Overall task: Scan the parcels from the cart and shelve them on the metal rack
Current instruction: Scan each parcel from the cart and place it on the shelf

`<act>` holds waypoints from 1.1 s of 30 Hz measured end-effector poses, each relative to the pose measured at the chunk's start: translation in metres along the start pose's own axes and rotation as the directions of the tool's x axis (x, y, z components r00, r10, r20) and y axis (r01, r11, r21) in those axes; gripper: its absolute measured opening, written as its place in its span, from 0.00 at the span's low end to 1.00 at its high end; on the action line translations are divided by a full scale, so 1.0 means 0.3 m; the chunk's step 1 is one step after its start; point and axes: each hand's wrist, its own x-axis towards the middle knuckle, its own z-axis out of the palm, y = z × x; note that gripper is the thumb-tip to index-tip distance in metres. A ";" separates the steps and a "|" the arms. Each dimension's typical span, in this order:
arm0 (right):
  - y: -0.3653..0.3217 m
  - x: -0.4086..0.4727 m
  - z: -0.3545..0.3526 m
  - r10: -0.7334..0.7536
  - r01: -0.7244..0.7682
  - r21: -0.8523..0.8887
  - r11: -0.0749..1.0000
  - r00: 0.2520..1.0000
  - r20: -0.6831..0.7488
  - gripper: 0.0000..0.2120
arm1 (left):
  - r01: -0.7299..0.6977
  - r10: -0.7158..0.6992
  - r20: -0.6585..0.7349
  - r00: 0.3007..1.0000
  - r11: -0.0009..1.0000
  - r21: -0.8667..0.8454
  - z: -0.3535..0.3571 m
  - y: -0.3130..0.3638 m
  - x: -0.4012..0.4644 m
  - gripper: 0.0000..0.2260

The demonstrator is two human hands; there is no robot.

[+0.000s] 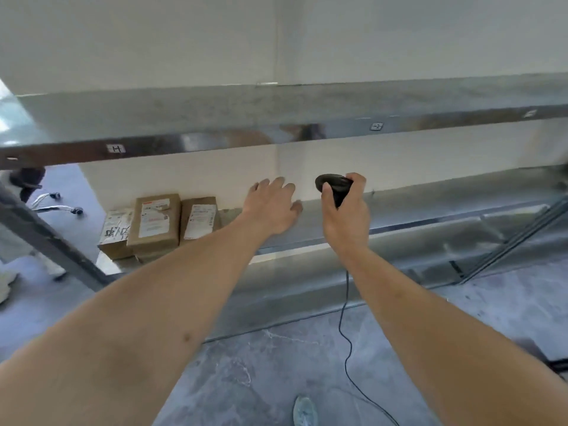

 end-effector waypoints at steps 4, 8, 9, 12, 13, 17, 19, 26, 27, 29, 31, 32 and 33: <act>-0.016 -0.088 -0.195 0.022 -0.021 0.008 1.000 0.988 -0.150 0.21 | -0.160 0.160 -0.041 0.986 0.987 -0.012 -0.061 0.155 -0.045 0.24; 0.001 -0.175 -0.407 0.078 -0.076 0.018 0.997 0.956 -0.282 0.19 | -0.312 0.312 -0.061 0.948 0.950 0.002 -0.115 0.360 -0.090 0.23; 0.008 -0.197 -0.464 0.085 -0.085 0.015 0.996 0.944 -0.317 0.19 | -0.349 0.348 -0.067 0.935 0.937 0.005 -0.125 0.417 -0.102 0.23; 0.031 -0.253 -0.646 0.107 -0.119 -0.002 0.993 0.900 -0.422 0.19 | -0.453 0.452 -0.092 0.887 0.892 0.012 -0.151 0.604 -0.142 0.22; 0.043 -0.269 -0.706 0.109 -0.130 -0.015 0.991 0.884 -0.455 0.19 | -0.485 0.484 -0.096 0.870 0.874 0.012 -0.160 0.669 -0.158 0.22; 0.118 -0.323 -0.950 0.112 -0.161 -0.039 0.986 0.824 -0.556 0.18 | -0.591 0.588 -0.107 0.802 0.807 0.009 -0.189 0.941 -0.218 0.21; 0.165 -0.341 -1.076 0.121 -0.178 -0.040 0.983 0.799 -0.589 0.18 | -0.635 0.631 -0.128 0.765 0.772 0.007 -0.200 1.085 -0.242 0.21; 0.390 -0.392 -1.548 0.147 -0.237 -0.034 0.971 0.702 -0.697 0.18 | -0.743 0.729 -0.162 0.665 0.668 -0.046 -0.187 1.646 -0.321 0.27; 0.425 -0.399 -1.616 0.156 -0.253 -0.032 0.967 0.684 -0.713 0.18 | -0.760 0.744 -0.167 0.646 0.649 -0.049 -0.182 1.729 -0.335 0.26; 0.489 -0.418 -1.738 0.165 -0.283 -0.036 0.958 0.653 -0.739 0.20 | -0.794 0.777 -0.178 0.604 0.607 -0.046 -0.167 1.880 -0.362 0.24; 0.551 -0.439 -1.846 0.169 -0.298 -0.036 0.954 0.631 -0.757 0.20 | -0.816 0.797 -0.188 0.574 0.576 -0.047 -0.148 2.018 -0.386 0.23; 0.582 -0.447 -1.895 0.173 -0.305 -0.032 0.952 0.620 -0.765 0.20 | -0.824 0.805 -0.189 0.563 0.564 -0.055 -0.136 2.084 -0.391 0.23; 0.612 -0.455 -1.943 0.178 -0.316 -0.029 0.948 0.607 -0.774 0.20 | -0.833 0.814 -0.184 0.551 0.550 -0.061 -0.123 2.148 -0.395 0.23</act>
